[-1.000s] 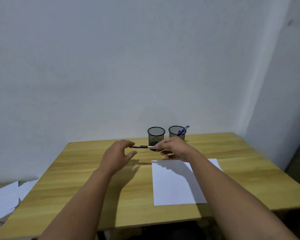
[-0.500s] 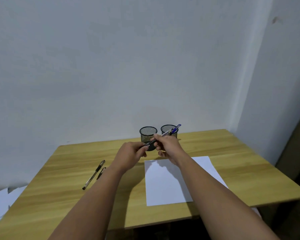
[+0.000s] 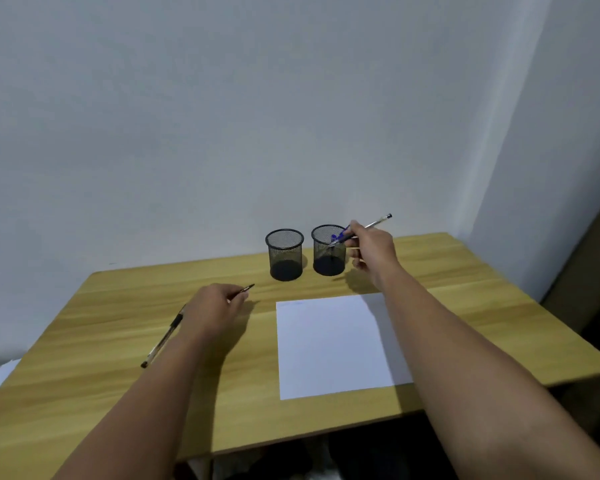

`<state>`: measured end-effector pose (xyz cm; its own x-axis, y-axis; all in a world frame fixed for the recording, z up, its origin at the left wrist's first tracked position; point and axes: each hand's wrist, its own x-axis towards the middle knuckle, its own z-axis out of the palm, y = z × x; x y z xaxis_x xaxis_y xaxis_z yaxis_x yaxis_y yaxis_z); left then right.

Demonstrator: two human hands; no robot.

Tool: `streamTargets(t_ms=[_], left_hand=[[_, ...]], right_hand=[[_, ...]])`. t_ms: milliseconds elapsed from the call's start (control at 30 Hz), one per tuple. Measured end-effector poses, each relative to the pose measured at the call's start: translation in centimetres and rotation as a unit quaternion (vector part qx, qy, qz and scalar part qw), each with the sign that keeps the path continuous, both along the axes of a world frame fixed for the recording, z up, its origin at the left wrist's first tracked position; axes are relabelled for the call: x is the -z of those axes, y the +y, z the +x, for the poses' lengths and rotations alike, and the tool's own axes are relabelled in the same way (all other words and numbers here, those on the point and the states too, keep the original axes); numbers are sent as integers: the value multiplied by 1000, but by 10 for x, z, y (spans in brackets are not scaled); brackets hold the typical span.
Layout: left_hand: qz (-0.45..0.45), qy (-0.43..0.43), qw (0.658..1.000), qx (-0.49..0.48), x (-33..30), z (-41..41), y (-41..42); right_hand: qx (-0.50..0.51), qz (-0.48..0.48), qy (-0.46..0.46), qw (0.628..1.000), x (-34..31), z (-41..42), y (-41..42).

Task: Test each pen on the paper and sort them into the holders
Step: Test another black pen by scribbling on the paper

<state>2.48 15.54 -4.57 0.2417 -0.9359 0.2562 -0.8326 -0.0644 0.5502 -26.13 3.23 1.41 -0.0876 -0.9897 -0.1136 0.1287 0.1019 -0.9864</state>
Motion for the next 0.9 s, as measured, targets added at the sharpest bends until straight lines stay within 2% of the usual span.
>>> streamTargets(t_ms=[100,167,233,333,433,567,667,900], left_hand=[[1,-202,979,-24,11,-13,-12],[50,-269,962,-15,19,-13,-17],[78,-271,959,-17,27,-13,-16],[15,-263,965,-14,34,-15,-11],[-37,-220,972,76,37,-21,-6],[-39,-192,963,184,42,-42,0],[-22,-209,961,178,48,-50,0],[33,-218,962,158,59,-51,-4]], right_hand=[[-32,-56,83,994,9,11,7],[-31,-85,102,991,23,14,12],[-25,-98,95,990,36,14,19],[-15,-91,68,993,49,13,29],[-14,-102,83,991,61,12,34],[-43,-109,84,990,75,16,33],[-67,-84,51,993,88,20,29],[-94,-60,43,993,105,16,23]])
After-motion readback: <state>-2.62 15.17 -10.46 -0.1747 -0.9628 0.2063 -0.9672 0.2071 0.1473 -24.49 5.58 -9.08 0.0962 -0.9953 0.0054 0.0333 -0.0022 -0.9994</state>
